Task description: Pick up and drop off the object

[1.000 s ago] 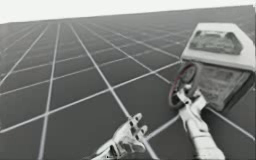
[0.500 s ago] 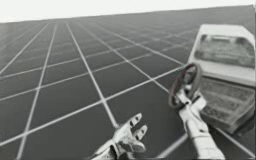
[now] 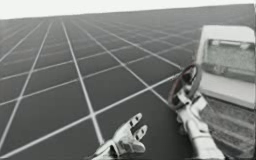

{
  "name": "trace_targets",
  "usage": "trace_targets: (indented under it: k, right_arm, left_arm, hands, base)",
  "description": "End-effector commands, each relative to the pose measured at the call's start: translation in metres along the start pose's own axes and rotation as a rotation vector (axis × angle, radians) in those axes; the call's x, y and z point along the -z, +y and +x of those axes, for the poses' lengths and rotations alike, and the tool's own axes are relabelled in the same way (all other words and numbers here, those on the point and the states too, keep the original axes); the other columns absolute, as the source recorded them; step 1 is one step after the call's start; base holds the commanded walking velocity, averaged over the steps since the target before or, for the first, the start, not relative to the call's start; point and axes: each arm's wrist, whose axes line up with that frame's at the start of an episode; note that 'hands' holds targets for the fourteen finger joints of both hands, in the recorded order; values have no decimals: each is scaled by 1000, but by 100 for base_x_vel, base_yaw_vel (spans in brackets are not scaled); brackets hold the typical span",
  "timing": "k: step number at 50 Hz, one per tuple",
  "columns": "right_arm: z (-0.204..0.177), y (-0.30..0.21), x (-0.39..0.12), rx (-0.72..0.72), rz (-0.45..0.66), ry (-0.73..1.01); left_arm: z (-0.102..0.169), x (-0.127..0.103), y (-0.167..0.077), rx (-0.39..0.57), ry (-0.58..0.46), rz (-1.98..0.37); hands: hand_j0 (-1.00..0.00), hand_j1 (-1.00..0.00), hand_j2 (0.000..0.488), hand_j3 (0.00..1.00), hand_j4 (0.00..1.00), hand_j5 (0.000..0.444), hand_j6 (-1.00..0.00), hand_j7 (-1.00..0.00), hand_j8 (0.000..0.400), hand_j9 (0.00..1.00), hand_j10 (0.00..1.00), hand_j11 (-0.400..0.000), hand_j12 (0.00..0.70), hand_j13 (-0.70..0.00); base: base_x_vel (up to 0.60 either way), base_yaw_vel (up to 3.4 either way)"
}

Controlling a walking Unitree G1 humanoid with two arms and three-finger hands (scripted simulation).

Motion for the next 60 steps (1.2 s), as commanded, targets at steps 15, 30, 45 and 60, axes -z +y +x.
trace_targets:
  k: [15,30,45,60]
  right_arm:
    - [-6,12,-7,-37,1,-33]
    - [-6,12,-7,-37,1,-33]
    - [-6,12,-7,-37,1,-33]
    - [-6,12,-7,-37,1,-33]
  left_arm:
    - [-3,0,3,4,-16,-13]
    - [-3,0,3,4,-16,-13]
    - [-3,0,3,4,-16,-13]
    - [-3,0,3,4,-16,-13]
  hands:
    - [0,0,0,1000,1000,0,0,0,0,1000,1000,-400,0,-700]
    - [0,0,0,1000,1000,0,0,0,0,1000,1000,-400,0,-700]
    - [0,0,0,1000,1000,0,0,0,0,1000,1000,-400,0,-700]
    - [0,0,0,1000,1000,0,0,0,0,1000,1000,-400,0,-700]
  base:
    - [58,4]
    - [56,7]
    - [57,5]
    - [57,4]
